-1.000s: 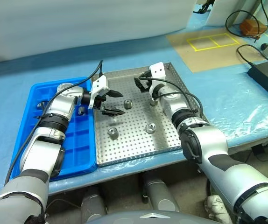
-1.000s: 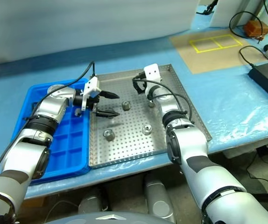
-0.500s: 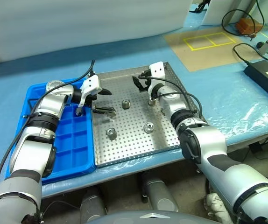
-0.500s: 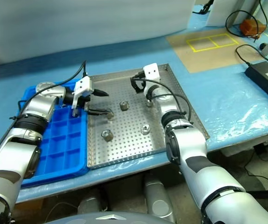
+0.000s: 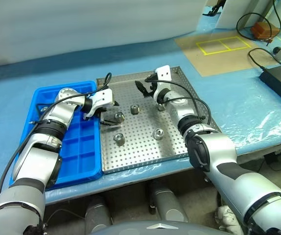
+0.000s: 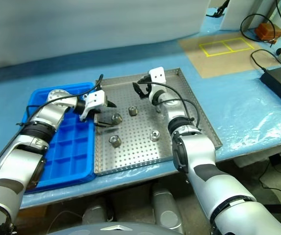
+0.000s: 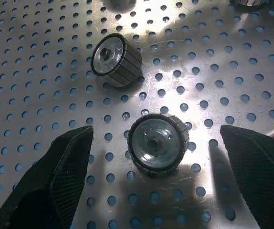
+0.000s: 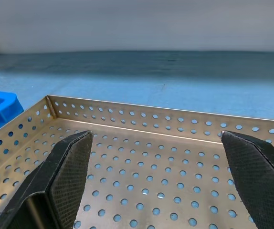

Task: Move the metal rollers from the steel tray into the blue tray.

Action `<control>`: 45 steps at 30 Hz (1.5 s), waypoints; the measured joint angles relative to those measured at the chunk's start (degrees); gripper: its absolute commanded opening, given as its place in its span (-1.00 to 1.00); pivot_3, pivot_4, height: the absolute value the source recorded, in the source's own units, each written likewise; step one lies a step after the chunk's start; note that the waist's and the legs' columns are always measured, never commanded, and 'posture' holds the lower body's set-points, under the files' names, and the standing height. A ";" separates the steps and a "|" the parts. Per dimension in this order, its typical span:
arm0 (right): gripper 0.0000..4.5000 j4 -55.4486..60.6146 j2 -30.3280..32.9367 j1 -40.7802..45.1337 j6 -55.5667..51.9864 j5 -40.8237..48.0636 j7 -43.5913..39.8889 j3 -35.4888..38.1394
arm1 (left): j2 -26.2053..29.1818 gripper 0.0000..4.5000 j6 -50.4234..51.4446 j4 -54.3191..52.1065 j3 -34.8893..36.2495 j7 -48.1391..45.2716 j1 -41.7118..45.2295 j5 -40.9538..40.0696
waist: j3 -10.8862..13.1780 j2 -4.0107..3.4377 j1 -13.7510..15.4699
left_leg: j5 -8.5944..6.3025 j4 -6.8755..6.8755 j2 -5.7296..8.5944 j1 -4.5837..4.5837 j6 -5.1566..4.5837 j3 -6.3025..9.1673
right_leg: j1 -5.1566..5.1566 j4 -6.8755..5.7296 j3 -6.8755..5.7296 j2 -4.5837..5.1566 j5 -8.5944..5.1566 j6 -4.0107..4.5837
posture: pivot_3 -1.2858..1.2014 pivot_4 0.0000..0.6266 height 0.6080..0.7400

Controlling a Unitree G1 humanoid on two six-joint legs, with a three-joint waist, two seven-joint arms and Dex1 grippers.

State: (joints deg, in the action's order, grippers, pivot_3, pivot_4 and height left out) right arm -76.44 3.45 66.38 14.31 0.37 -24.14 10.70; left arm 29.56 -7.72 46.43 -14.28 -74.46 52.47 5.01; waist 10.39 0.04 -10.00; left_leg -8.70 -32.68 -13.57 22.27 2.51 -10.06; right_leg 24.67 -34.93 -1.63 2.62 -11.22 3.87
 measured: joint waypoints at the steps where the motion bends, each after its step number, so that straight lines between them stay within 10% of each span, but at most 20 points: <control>1: 0.99 0.00 -0.16 0.00 0.00 0.00 0.17 0.06 | -0.40 1.00 -0.55 0.95 -0.38 0.01 0.35 0.32 | 0.00 0.00 -0.03 | -0.01 0.00 0.01 -0.01 -0.01 0.00 | -0.02 0.01 0.00 0.01 0.00 0.00 | -0.40 -0.52 1.00; 6: 0.99 0.00 -0.39 0.00 -0.07 0.01 0.85 0.24 | -2.24 1.00 -2.97 4.77 -2.24 -0.49 1.68 2.13 | 0.00 0.00 -0.40 | -0.02 0.02 -0.02 -0.01 -0.03 0.00 | 0.00 0.03 0.00 -0.03 0.00 0.00 | -0.40 -0.52 1.00; 15: 1.00 0.00 -1.13 0.00 -0.07 0.37 0.75 1.19 | -2.73 -0.23 -6.36 13.37 -5.91 -1.02 6.69 6.84 | 0.00 0.00 -1.42 | -0.02 0.01 -0.04 -0.09 0.00 0.02 | -0.02 0.01 0.01 -0.07 0.01 -0.01 | -0.41 -0.52 1.00; 30: 1.00 0.00 -2.10 0.10 -0.23 1.42 -3.24 2.13 | -6.58 -0.23 -1.61 14.03 7.44 7.33 8.35 -2.98 | 0.03 0.04 -1.39 | -0.12 -0.09 0.18 0.37 -0.57 0.09 | 0.11 0.21 -0.11 0.18 0.01 0.00 | -0.34 -0.52 1.00; 45: 1.00 0.00 -1.32 0.32 -2.20 2.08 -12.13 2.00 | 0.95 -0.23 22.27 -29.42 25.80 24.26 -16.76 -18.36 | 0.09 -0.05 5.41 | -0.16 -0.08 -0.14 0.57 -0.22 0.02 | 0.47 -0.01 -0.36 0.16 0.00 0.00 | -0.09 -0.52 1.00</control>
State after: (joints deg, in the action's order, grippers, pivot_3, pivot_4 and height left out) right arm -76.44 2.13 66.70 12.11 2.45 -36.27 12.70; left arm 30.51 14.55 17.01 11.51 -50.21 35.70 -13.36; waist 10.48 -0.02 -4.60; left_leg -8.86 -32.76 -13.71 22.83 2.29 -10.03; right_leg 25.13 -34.95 -1.98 2.77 -11.21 3.88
